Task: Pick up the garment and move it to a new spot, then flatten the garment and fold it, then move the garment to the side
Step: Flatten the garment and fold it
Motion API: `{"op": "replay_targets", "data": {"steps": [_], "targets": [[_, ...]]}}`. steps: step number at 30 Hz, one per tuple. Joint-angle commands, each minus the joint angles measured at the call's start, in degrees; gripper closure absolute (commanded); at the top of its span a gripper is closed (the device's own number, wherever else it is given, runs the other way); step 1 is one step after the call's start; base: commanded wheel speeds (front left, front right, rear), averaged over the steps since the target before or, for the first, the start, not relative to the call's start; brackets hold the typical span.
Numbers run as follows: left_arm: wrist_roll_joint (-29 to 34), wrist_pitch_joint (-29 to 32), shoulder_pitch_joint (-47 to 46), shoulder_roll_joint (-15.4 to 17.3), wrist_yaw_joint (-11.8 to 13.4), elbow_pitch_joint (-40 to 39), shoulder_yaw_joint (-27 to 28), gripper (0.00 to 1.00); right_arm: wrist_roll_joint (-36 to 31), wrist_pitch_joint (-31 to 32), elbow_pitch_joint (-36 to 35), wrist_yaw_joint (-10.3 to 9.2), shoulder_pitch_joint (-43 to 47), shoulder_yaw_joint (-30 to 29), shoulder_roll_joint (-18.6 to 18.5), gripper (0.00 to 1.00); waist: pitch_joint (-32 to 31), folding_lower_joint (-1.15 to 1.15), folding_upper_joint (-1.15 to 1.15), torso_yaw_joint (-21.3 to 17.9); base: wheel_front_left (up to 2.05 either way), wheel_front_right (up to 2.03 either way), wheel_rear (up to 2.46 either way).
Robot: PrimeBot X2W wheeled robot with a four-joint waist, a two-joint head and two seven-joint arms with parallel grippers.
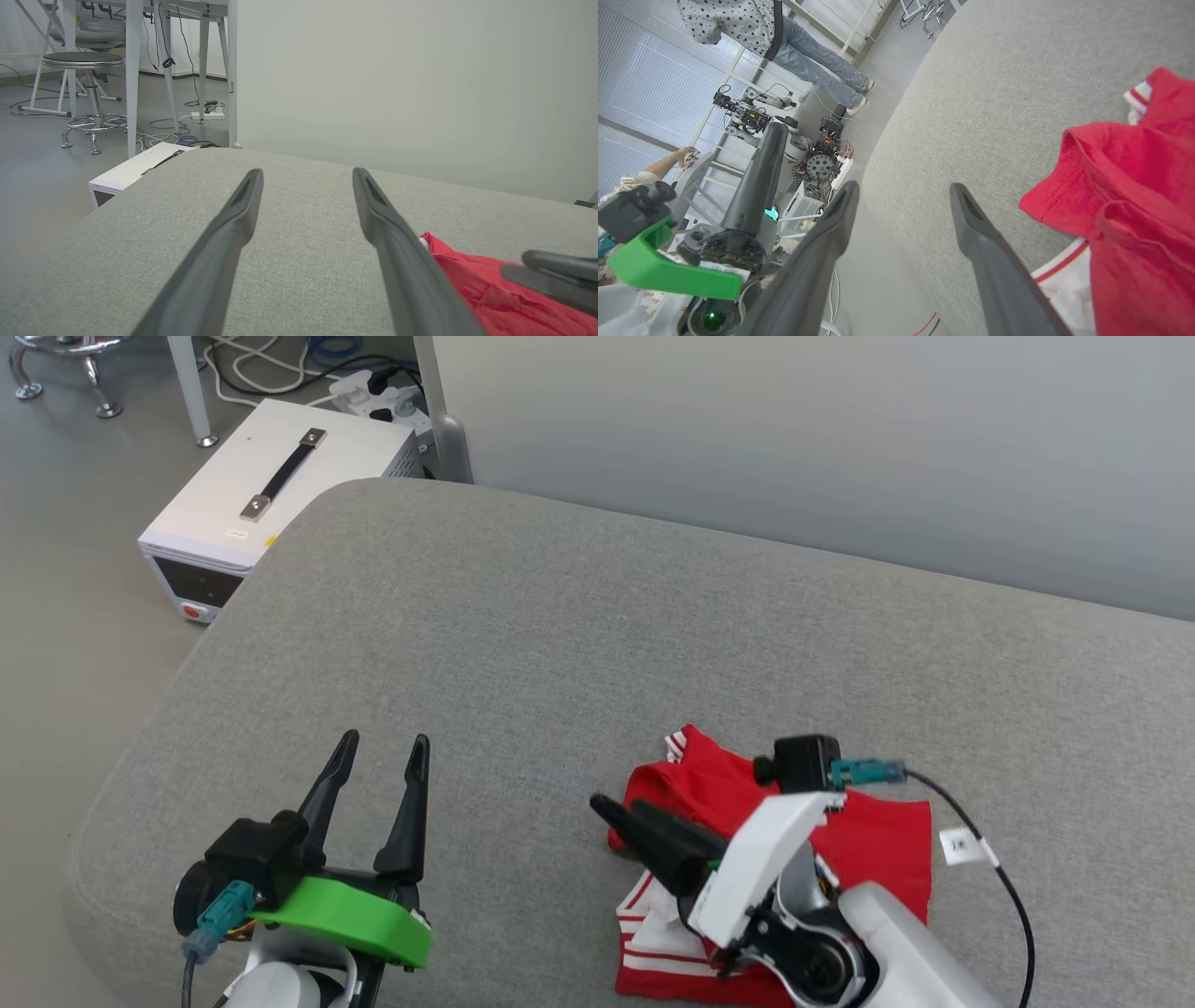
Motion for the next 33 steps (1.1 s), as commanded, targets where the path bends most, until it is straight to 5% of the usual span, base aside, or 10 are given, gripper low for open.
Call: {"op": "replay_targets", "data": {"steps": [1,8,14,21,33], "targets": [[0.04,-0.33,1.0,0.1,-0.15,-0.23,-0.08,0.0,-1.76,-0.43,-0.99,-0.03,-2.14,-0.14,-0.23,0.0,-0.52,0.0,0.0,-0.41,0.0,0.0,0.0],[-0.42,-0.33,1.01,-0.28,-0.15,-1.27,-0.68,0.0,-24.11,-0.11,-4.39,-0.03,-5.8,-8.24,-0.56,0.0,-0.56,0.0,0.0,-2.06,0.0,0.0,0.0],[-0.94,-0.33,0.4,-0.87,-0.15,-2.22,-1.88,0.0,-39.0,-1.73,-11.16,-0.03,-4.48,-14.8,-6.08,0.0,0.28,0.0,0.0,-3.47,0.0,0.0,0.0],[-1.21,-0.33,0.18,-1.22,-0.15,-2.78,-2.96,0.0,-46.51,-8.33,-17.44,-0.03,2.78,-22.74,-9.85,0.0,1.05,0.0,0.0,-5.01,0.0,0.0,0.0],[-1.8,-0.33,1.39,-1.46,-0.15,-3.54,-3.15,0.0,-49.07,-22.79,-24.22,-0.03,18.53,-36.26,-4.15,0.0,1.68,0.0,0.0,-7.48,0.0,0.0,0.0]]}}
